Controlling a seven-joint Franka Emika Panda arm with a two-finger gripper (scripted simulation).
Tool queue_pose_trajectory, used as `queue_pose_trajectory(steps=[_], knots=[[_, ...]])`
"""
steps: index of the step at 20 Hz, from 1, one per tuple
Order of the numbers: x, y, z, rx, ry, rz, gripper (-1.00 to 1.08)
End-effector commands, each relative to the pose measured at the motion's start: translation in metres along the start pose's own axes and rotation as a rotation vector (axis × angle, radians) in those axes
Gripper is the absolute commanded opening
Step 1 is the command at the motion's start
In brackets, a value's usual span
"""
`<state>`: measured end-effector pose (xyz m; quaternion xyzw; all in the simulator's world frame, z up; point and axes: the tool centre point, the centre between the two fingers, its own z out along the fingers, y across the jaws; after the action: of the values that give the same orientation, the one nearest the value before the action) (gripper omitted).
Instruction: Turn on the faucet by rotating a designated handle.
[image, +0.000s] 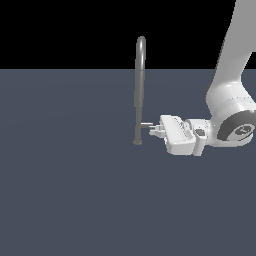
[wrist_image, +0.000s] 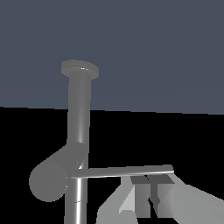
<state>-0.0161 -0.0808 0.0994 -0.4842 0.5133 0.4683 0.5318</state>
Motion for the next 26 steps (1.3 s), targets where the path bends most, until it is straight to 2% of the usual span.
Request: queue_pose_trajectory(steps=[1, 2, 14, 15, 16, 26], knots=[[0.025, 0.009, 0.0, 0.005, 0.004, 0.034, -1.0], [0.003, 0.0, 0.0, 0.001, 0.0, 0.0, -1.0], [0.053, -0.007, 0.0, 0.005, 0.004, 0.034, -1.0], [0.053, -0.007, 0.0, 0.005, 0.004, 0.034, -1.0], [0.024, -0.017, 0.0, -0.006, -0.006, -0.012, -1.0], [0.056, -0.029, 0.0, 0.001, 0.0, 0.019, -1.0]])
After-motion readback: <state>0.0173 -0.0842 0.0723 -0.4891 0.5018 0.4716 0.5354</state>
